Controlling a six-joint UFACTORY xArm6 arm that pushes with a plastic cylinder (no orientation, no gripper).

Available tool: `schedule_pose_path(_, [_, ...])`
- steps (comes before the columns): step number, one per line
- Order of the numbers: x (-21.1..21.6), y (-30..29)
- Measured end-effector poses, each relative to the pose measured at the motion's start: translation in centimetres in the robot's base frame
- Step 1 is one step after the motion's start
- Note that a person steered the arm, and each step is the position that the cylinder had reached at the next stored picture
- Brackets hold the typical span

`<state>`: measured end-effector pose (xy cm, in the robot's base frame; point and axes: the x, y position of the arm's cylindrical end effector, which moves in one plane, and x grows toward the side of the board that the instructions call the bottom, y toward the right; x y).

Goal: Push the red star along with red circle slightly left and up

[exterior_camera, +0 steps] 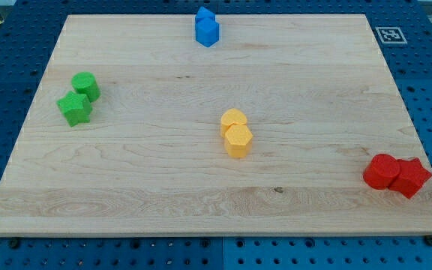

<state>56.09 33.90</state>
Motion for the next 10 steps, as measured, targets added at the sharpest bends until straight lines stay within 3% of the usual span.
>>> schedule_pose_path(1, [0.3, -0.4])
schedule_pose_path(5, [0.6, -11.5])
schedule_pose_path(10, [0.6, -13.3])
